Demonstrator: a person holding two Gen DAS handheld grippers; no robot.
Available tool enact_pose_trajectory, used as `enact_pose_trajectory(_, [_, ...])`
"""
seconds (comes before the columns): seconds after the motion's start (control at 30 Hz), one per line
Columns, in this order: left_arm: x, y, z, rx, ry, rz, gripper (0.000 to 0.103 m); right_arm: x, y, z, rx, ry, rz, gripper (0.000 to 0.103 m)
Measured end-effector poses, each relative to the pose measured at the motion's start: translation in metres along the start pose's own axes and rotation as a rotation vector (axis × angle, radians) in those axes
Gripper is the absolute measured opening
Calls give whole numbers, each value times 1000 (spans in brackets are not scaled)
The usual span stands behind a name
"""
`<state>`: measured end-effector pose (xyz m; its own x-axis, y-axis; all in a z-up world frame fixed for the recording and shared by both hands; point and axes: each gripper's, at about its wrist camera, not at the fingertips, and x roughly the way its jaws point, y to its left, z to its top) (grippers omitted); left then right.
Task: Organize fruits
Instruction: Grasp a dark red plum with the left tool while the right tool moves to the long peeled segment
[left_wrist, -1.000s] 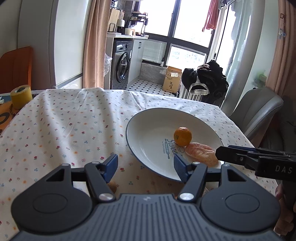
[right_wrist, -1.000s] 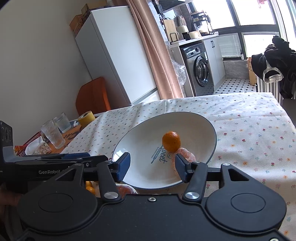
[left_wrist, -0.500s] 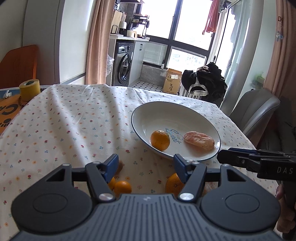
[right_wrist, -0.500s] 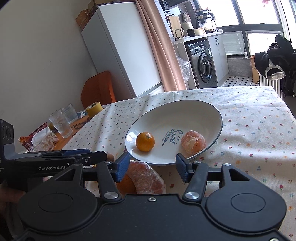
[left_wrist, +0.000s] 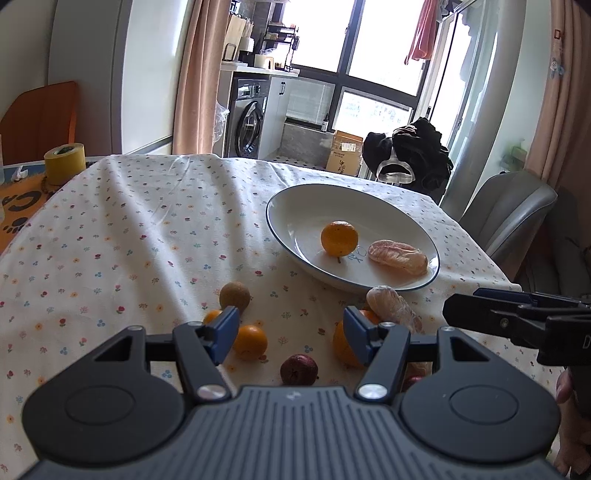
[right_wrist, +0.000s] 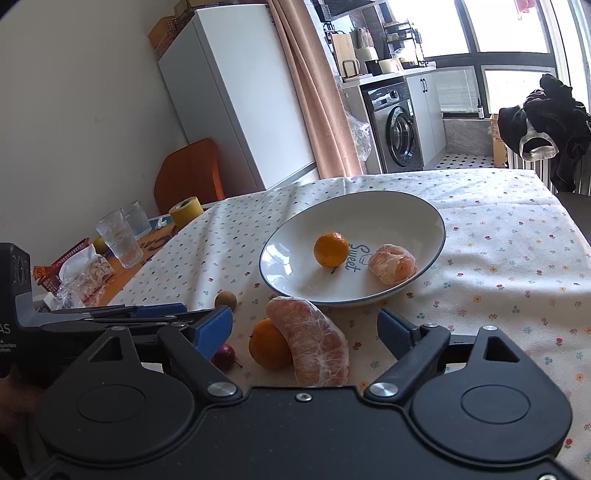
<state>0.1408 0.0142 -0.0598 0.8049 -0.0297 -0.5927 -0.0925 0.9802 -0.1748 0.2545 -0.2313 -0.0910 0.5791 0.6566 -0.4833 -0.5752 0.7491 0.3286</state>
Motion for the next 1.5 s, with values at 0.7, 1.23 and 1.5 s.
enact_pose_trajectory(0.7, [2,11,-17,-5,15,-25,54,8,31,-13,-10,-11,-166,92])
enact_pose_trajectory(1.23, [23,8,-24,4,77,-59,28,28,25,-22,-11,88,-202,71])
enact_pose_trajectory(1.5, [17,14,-24,-17,71,-67,23,42,22,-20,-18,103,-209,61])
